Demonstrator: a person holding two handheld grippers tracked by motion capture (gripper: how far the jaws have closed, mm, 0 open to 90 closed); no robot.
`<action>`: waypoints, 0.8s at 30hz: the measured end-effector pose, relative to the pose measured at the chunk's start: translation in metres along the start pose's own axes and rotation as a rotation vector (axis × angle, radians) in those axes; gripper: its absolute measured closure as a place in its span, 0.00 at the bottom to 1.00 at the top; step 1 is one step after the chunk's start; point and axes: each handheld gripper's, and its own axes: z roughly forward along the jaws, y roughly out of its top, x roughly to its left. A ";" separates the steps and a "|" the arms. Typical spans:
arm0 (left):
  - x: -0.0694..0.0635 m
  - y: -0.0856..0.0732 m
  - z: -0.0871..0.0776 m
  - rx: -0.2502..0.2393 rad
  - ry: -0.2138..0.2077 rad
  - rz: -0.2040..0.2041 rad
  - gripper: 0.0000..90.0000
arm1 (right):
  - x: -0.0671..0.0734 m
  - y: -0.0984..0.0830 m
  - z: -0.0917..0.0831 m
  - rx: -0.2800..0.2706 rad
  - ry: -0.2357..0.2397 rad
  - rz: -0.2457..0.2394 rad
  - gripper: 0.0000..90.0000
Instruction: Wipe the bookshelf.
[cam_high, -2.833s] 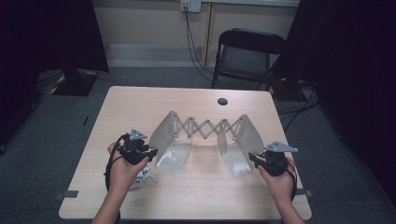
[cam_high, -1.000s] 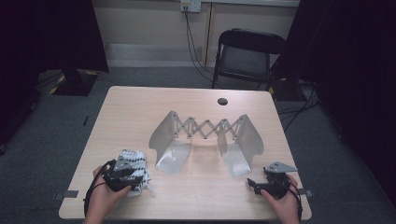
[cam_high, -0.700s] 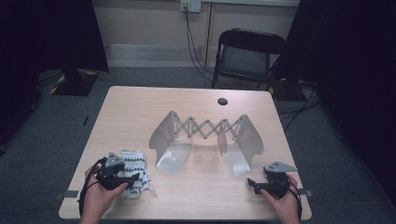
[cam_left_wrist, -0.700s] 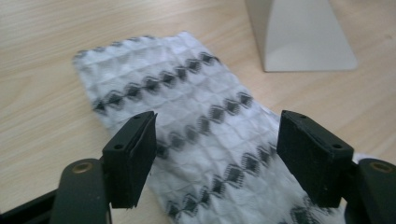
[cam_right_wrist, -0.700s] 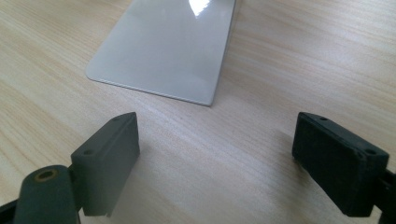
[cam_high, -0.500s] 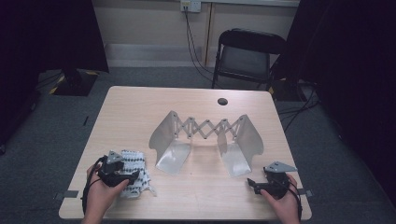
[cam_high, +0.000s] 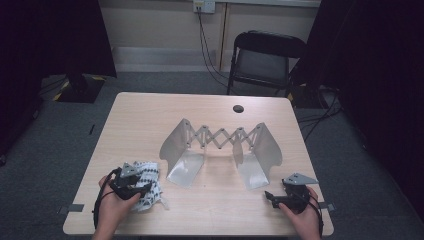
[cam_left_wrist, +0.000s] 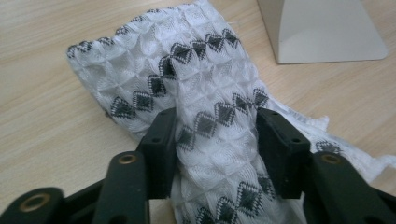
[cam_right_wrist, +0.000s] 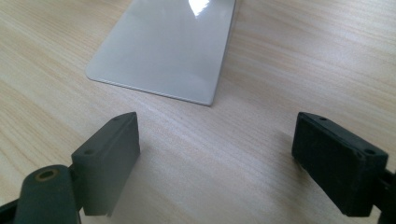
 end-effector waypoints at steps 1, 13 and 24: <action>0.000 0.000 0.000 -0.001 -0.008 0.005 0.61 | 0.000 0.000 0.000 0.000 0.000 0.001 0.16; -0.004 0.004 0.003 -0.002 -0.036 0.014 0.76 | 0.000 0.000 0.000 0.000 -0.001 0.001 0.16; -0.004 0.007 0.002 -0.003 -0.033 -0.003 0.79 | 0.000 0.000 0.000 0.000 -0.001 0.001 0.16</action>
